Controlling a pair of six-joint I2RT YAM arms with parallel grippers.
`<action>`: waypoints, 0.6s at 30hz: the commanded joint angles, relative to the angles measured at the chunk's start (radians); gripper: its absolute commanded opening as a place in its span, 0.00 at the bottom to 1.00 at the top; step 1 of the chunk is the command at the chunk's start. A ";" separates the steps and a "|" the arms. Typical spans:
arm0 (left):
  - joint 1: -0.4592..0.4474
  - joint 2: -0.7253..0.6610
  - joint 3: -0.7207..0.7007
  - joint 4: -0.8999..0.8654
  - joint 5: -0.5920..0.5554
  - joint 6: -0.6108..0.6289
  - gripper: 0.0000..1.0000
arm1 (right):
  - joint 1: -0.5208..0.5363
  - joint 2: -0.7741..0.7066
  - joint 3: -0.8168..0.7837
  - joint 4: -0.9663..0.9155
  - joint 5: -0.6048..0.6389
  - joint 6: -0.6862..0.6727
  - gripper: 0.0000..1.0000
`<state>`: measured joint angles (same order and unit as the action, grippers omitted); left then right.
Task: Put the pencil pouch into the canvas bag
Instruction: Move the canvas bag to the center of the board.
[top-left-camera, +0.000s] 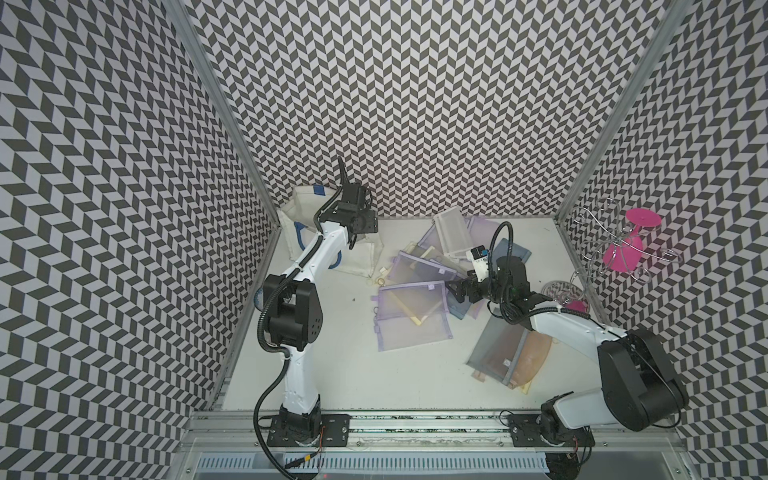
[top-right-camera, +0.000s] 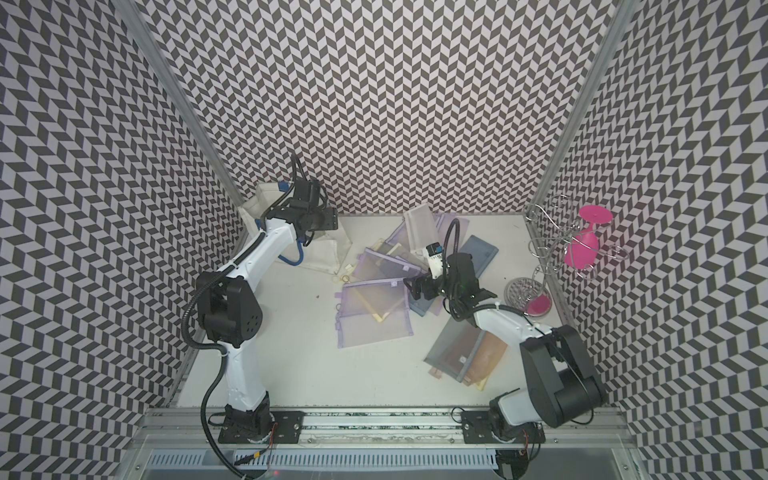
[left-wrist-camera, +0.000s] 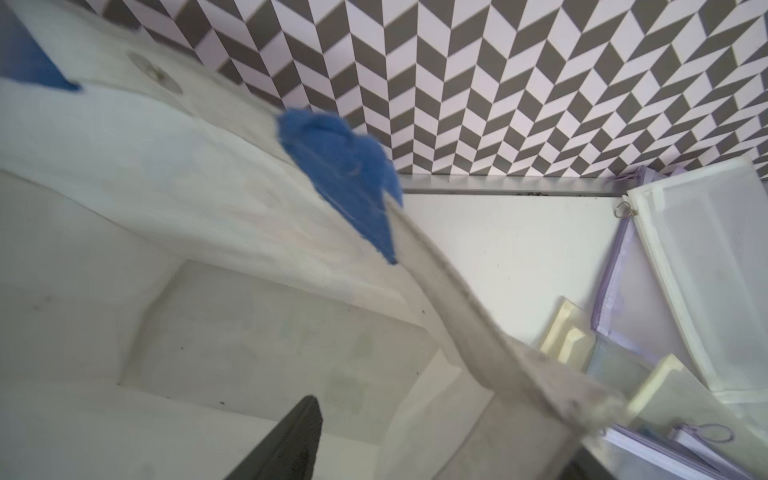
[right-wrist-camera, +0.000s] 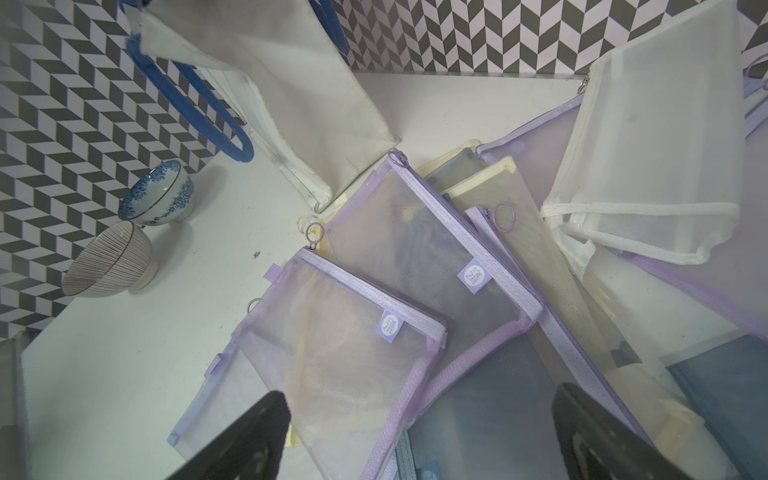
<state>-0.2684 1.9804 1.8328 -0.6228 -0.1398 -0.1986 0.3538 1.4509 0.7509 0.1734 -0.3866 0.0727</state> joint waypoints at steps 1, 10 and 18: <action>-0.022 -0.072 -0.081 0.029 0.038 0.000 0.67 | -0.001 0.023 -0.007 0.068 -0.048 0.012 0.99; -0.078 -0.224 -0.301 0.098 0.067 0.001 0.55 | 0.004 0.040 -0.016 0.090 -0.095 0.031 0.99; -0.147 -0.334 -0.397 0.100 0.011 -0.004 0.70 | 0.013 0.074 -0.009 0.092 -0.095 0.029 0.75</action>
<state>-0.4053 1.6867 1.4513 -0.5350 -0.1104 -0.2008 0.3584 1.5112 0.7448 0.2169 -0.4698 0.1020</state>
